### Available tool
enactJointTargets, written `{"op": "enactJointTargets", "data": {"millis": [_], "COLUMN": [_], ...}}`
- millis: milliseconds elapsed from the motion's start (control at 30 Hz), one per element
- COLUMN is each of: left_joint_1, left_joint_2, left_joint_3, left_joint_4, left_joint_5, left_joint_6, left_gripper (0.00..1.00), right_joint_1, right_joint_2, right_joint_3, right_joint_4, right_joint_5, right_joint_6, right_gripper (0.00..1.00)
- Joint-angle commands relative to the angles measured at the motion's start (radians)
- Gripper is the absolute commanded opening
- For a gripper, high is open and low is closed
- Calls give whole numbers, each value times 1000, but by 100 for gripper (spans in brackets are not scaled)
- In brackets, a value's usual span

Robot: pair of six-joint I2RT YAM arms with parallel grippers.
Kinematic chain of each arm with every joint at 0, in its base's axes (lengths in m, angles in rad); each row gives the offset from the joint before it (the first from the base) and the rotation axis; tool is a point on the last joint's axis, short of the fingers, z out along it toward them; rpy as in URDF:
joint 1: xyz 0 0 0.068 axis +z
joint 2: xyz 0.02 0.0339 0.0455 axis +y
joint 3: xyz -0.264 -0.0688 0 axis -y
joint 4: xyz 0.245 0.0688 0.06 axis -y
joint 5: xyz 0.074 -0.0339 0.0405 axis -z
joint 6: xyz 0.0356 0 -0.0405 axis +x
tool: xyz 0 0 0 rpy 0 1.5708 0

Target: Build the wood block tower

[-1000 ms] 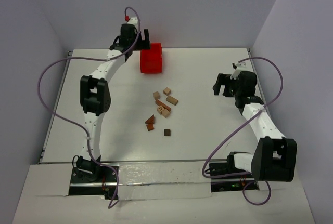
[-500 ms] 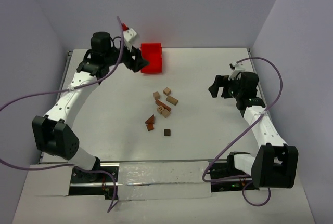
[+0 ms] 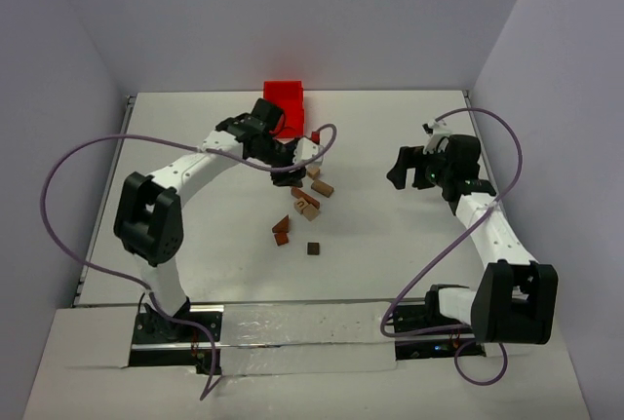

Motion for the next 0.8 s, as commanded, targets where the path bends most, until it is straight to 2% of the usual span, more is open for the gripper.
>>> {"op": "enactJointTargets", "data": {"millis": [0, 67, 300, 567, 767], "left_joint_1": [-44, -59, -65, -51, -32], "left_joint_2": [125, 157, 276, 322, 282], "left_joint_3": [96, 98, 161, 195, 171], "left_joint_4": [-169, -170, -198, -194, -177], "left_joint_5": [4, -22, -43, -57, -51], "left_joint_6": [284, 349, 429, 466, 473], "left_gripper": [55, 52, 45, 44, 45], "right_joint_1": [-5, -5, -5, -7, -5], "right_joint_2": [37, 47, 80, 105, 118], "right_joint_3": [69, 79, 98, 108, 112], "right_joint_4": [-41, -58, -96, -107, -108], "right_joint_5": [-56, -64, -117, -133, -141], "right_joint_6": [-41, -50, -72, -77, -78], "right_gripper": [100, 100, 100, 100, 100]}}
